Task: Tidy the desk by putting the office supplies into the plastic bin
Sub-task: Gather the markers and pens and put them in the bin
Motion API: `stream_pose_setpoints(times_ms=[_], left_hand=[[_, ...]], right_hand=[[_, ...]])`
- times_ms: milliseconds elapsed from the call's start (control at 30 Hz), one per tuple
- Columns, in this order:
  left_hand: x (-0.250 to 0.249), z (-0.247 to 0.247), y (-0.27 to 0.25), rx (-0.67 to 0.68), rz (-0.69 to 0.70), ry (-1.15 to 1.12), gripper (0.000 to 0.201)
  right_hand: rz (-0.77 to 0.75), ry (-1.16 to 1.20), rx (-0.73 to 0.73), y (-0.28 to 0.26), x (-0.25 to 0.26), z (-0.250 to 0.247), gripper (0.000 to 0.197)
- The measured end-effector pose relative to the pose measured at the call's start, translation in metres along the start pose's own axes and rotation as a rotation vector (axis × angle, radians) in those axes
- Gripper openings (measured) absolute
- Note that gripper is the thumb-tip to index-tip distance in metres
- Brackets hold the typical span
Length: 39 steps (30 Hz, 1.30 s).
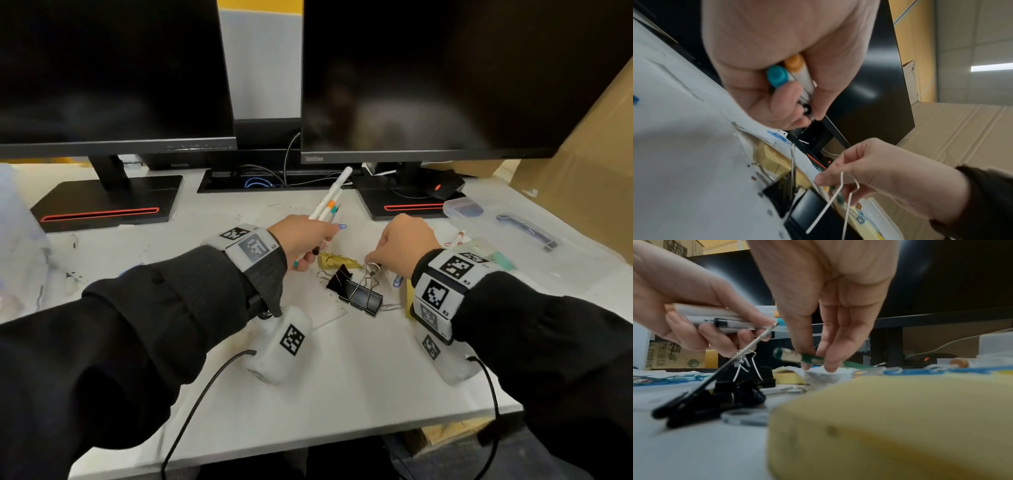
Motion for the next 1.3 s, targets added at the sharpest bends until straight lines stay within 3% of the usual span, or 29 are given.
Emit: stream_pose_setpoints(times_ms=[67,167,267,367,433,500,600,667,733,833,1000,1200,1300], left_hand=[[0.000,0.002,-0.003,0.012,0.002,-0.053,0.013],[-0.002,0.007,-0.008,0.008,0.027,-0.161,0.007],[-0.010,0.012,-0.013,0.028,0.087,-0.346,0.020],[-0.020,0.014,-0.016,0.041,0.158,-0.364,0.026],[-0.021,0.013,-0.015,0.012,0.152,-0.334,0.022],[-0.021,0.011,-0.013,-0.012,0.118,-0.349,0.023],[-0.020,0.008,-0.010,-0.052,0.089,-0.375,0.028],[-0.019,0.008,-0.009,-0.053,0.083,-0.350,0.030],[-0.017,0.008,-0.009,-0.040,0.076,-0.343,0.028],[-0.015,0.009,-0.011,-0.003,0.046,-0.400,0.025],[-0.013,0.009,-0.011,0.009,0.024,-0.436,0.023],[-0.014,0.011,-0.013,0.033,0.059,-0.373,0.021],[-0.014,0.012,-0.013,0.033,0.046,-0.328,0.021]], right_hand=[[0.006,0.050,-0.050,0.002,0.000,-0.004,0.021],[0.041,0.393,-0.128,-0.001,0.001,-0.014,0.020],[0.051,0.746,-0.053,-0.013,0.012,-0.020,0.023],[-0.040,0.805,-0.032,-0.022,0.023,-0.028,0.010],[-0.064,0.812,0.082,-0.023,0.024,-0.029,0.010],[-0.100,0.721,0.172,-0.020,0.015,-0.032,0.015],[-0.171,0.267,0.018,0.007,-0.019,-0.043,0.018],[-0.141,-0.001,-0.073,0.025,-0.046,-0.047,0.023],[-0.125,-0.141,-0.051,0.034,-0.066,-0.045,0.025],[-0.152,-0.160,0.087,0.031,-0.082,-0.031,0.028],[-0.198,-0.254,0.153,0.029,-0.086,-0.015,0.030],[-0.254,-0.251,0.047,0.037,-0.081,-0.026,0.016],[-0.330,-0.173,-0.135,0.033,-0.071,-0.042,0.012]])
Point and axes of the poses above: each hand's wrist, its own y-axis towards the middle knuckle, its own z-axis out of the palm, x = y × z, the point moved 5 cm from there along y, towards the middle knuckle, and after that the axes turned 12 degrees about -x, right-handed, at the moved point
